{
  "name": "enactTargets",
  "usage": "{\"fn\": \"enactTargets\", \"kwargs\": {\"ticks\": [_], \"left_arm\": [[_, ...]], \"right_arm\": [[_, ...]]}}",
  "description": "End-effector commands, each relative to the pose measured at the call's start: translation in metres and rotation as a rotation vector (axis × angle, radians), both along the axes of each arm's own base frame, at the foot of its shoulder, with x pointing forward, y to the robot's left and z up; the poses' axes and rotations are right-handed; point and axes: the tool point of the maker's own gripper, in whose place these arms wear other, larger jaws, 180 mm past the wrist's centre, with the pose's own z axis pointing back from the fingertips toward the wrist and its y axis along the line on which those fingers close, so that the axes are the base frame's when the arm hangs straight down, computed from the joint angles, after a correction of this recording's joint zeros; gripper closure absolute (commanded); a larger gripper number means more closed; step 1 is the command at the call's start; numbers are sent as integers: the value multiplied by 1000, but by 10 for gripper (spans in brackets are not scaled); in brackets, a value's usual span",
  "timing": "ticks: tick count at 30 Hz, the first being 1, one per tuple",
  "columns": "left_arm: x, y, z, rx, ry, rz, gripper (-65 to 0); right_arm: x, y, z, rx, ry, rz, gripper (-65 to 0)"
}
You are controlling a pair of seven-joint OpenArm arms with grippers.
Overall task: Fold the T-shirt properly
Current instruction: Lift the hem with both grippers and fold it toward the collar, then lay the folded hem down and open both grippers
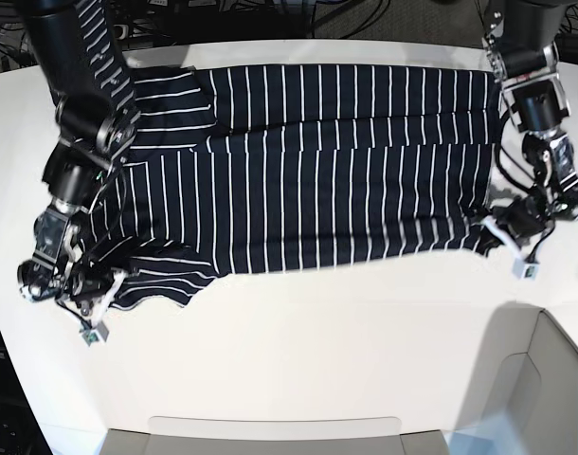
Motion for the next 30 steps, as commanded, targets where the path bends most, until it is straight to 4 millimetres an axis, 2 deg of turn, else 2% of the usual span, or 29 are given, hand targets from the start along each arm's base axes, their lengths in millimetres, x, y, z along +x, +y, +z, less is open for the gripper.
{"fn": "enactTargets", "kwargs": {"ticks": [1, 10, 16, 21, 27, 30], "left_arm": [[15, 10, 28, 31, -81, 1, 0], [-12, 6, 25, 98, -51, -45, 0], [-32, -1, 34, 180, -39, -106, 0], [-50, -5, 30, 211, -2, -132, 0], [-80, 25, 24, 217, 61, -38, 0], [-90, 29, 19, 219, 98, -28, 0]], "right_arm": [[15, -5, 29, -20, -86, 3, 0], [-17, -25, 34, -141, -35, -39, 0], [-47, -39, 33, -225, -12, -67, 0], [-71, -50, 29, -288, 47, -93, 0], [-96, -58, 33, -354, 39, -106, 0], [-107, -59, 25, -365, 60, -102, 0]]}}
